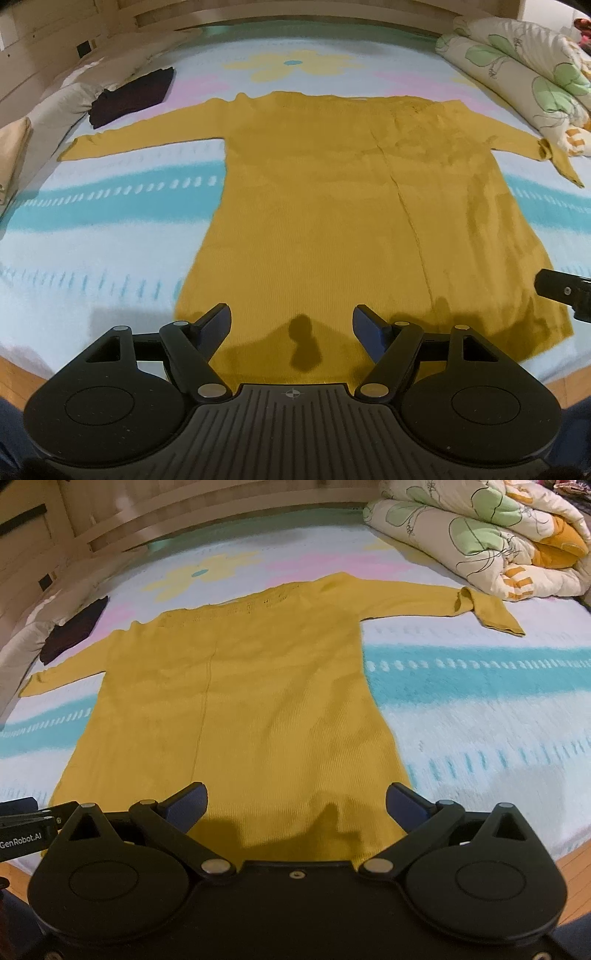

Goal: Fold small clothes

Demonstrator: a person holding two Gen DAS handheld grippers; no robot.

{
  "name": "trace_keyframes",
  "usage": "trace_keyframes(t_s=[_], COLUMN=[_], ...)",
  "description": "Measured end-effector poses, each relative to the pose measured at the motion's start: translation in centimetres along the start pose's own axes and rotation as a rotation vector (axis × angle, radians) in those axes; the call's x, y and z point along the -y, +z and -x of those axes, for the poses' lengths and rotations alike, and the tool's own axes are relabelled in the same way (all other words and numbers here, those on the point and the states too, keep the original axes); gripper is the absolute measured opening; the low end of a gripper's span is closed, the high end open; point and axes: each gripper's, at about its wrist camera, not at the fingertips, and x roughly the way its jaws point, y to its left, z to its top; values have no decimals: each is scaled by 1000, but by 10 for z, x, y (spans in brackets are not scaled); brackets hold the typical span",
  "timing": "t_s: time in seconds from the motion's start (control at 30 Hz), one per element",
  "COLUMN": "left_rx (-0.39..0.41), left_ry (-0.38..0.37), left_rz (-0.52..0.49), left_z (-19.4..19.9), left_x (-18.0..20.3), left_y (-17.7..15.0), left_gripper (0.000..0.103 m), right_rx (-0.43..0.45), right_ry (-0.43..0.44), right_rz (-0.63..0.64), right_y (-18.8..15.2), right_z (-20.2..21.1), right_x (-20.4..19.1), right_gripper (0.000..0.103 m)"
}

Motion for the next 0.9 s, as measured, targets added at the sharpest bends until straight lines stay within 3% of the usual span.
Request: trace_keyframes(t_s=[0.3,0.9], left_rx=[39,42], left_ry=[12,0], left_rz=[-22,-25], left_z=[9,8], left_x=[6,7], left_y=[-21,-29], left_gripper=[72,72], right_rx=[48,41], right_ry=[4,8], right_rz=[0,2], right_y=[-9,-11], right_z=[11,11], right_x=[-2,-3], right_gripper=[102,102])
